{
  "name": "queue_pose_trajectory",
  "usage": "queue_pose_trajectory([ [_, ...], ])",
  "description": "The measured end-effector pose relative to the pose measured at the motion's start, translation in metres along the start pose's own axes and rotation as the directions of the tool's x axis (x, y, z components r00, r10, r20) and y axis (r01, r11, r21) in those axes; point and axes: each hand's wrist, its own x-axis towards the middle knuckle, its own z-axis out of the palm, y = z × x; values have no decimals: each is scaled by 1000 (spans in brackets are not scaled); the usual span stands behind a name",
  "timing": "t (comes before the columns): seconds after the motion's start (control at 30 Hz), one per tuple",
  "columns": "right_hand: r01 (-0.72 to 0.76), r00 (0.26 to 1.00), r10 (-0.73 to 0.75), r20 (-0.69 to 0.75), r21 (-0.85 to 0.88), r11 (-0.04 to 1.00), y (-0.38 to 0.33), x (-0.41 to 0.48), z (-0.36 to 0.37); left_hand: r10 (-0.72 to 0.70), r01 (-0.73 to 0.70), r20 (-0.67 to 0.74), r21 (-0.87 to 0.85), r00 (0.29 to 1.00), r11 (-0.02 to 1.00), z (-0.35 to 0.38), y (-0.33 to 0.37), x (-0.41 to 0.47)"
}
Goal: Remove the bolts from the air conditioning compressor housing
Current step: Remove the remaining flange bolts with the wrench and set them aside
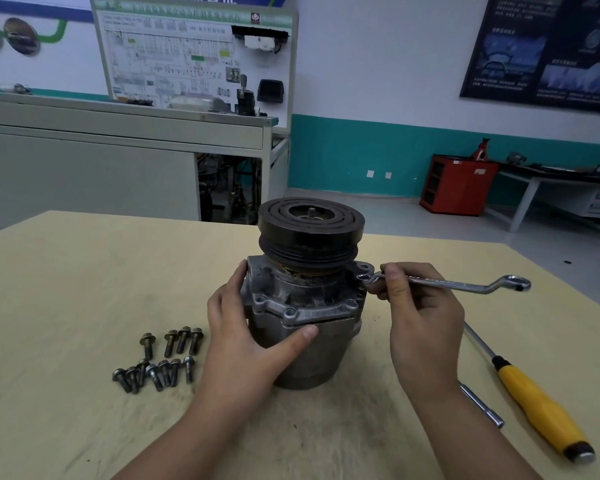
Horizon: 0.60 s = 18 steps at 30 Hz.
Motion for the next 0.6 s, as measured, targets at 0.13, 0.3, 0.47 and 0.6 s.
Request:
queue_pose_trajectory([
  [0.13,72,997,-69,28,-109,991,2,-1,0,9,-9,-4,-2,1000,1000,-1,1,0],
  [0.3,207,978,-197,69,-206,956,10,-5,1,15,-15,-2,4,1000,1000,0,1,0],
  [0.47,279,960,-274,53,-256,926,20,-11,4,11,-11,-7,9,1000,1000,0,1,0],
  [0.6,116,993,-113,28,-111,987,17,-12,7,20,-19,-12,14,1000,1000,0,0,0],
])
